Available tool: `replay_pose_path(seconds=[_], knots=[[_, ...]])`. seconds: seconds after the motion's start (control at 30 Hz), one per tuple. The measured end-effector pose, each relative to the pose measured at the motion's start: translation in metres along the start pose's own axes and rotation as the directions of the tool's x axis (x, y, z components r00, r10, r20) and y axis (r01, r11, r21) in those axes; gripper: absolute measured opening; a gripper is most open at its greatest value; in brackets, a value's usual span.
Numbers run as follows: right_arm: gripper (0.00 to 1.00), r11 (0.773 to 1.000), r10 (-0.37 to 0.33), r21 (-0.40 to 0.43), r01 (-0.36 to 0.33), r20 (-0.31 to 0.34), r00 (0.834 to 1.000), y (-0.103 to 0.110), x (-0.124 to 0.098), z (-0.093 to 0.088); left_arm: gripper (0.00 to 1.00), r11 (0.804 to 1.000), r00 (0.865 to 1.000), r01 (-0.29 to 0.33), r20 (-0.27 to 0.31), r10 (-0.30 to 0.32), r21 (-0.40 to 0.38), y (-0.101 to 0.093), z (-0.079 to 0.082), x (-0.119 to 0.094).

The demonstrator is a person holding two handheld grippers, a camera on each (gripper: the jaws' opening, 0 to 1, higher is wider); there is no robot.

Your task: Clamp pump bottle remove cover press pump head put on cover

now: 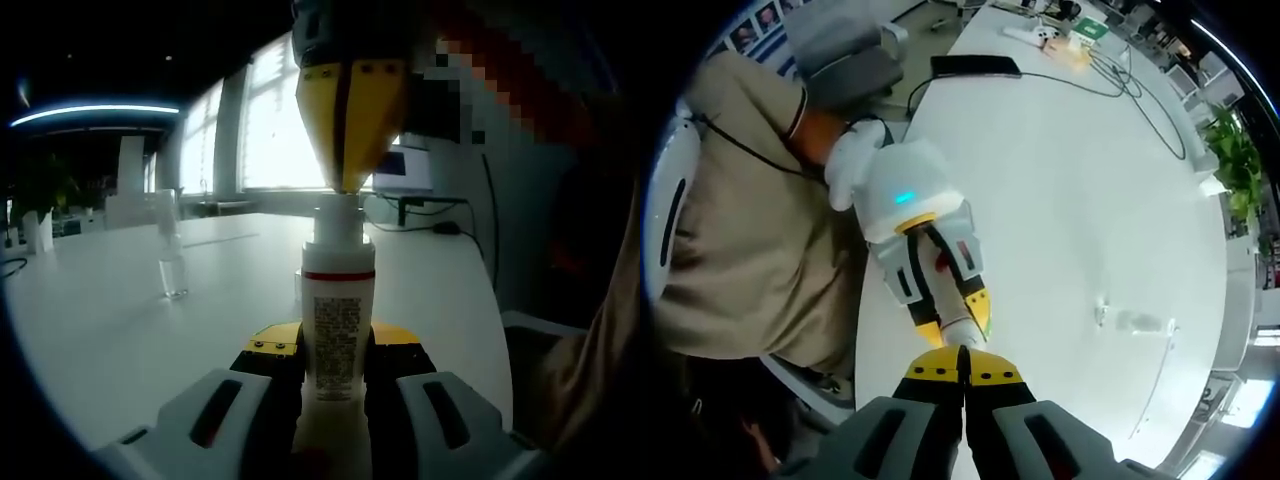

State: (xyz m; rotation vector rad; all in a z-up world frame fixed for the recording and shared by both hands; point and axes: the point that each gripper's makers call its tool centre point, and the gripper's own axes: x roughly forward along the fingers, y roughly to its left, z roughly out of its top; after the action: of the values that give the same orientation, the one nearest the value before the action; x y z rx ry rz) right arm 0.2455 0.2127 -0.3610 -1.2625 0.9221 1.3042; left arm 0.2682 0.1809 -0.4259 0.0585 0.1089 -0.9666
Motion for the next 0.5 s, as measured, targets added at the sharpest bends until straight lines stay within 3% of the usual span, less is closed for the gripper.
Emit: replay_pose_path(seconds=[0.5], knots=[[0.00,0.999,-0.010,-0.051,0.009,-0.007,1.000,-0.0011,-0.0058,0.0017,0.14,1.000,1.000,0.000,0.000,0.000,-0.001,0.0001,-0.0002,0.0002]])
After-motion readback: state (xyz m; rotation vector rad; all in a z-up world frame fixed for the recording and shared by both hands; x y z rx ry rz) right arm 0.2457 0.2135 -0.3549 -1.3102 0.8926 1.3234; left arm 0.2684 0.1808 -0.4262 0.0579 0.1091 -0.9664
